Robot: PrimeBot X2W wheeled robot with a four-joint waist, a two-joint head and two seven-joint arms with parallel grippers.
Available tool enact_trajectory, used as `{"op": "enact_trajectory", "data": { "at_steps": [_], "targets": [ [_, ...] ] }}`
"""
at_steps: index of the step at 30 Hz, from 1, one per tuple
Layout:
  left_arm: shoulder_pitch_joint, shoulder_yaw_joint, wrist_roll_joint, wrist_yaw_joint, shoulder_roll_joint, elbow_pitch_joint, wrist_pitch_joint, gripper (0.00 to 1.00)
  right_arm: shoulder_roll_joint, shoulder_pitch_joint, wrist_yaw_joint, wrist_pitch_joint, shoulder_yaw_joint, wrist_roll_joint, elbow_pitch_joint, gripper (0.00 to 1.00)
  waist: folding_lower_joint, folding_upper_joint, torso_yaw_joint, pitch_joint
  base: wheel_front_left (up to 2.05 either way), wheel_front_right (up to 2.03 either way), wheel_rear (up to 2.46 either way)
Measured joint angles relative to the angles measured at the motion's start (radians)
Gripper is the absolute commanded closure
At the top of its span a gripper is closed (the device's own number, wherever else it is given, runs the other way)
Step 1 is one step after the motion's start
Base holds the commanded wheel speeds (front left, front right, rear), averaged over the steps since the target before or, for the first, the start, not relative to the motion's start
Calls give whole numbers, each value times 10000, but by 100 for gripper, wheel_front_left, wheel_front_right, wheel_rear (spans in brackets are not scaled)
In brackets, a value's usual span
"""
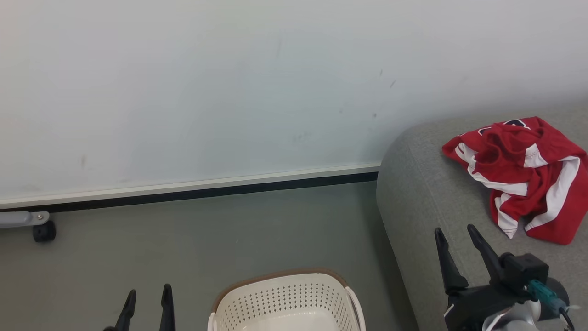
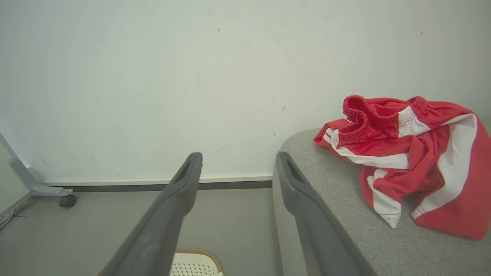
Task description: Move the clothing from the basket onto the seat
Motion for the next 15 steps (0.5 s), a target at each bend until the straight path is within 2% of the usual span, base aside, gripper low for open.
{"op": "enact_trajectory", "data": {
  "at_steps": [15],
  "targets": [
    [662,508,560,0,-276,-441,0,0,301,1138,-84,0,-583,-311,-1124,0,0,-1,161,-10,0,0,0]
  ]
}}
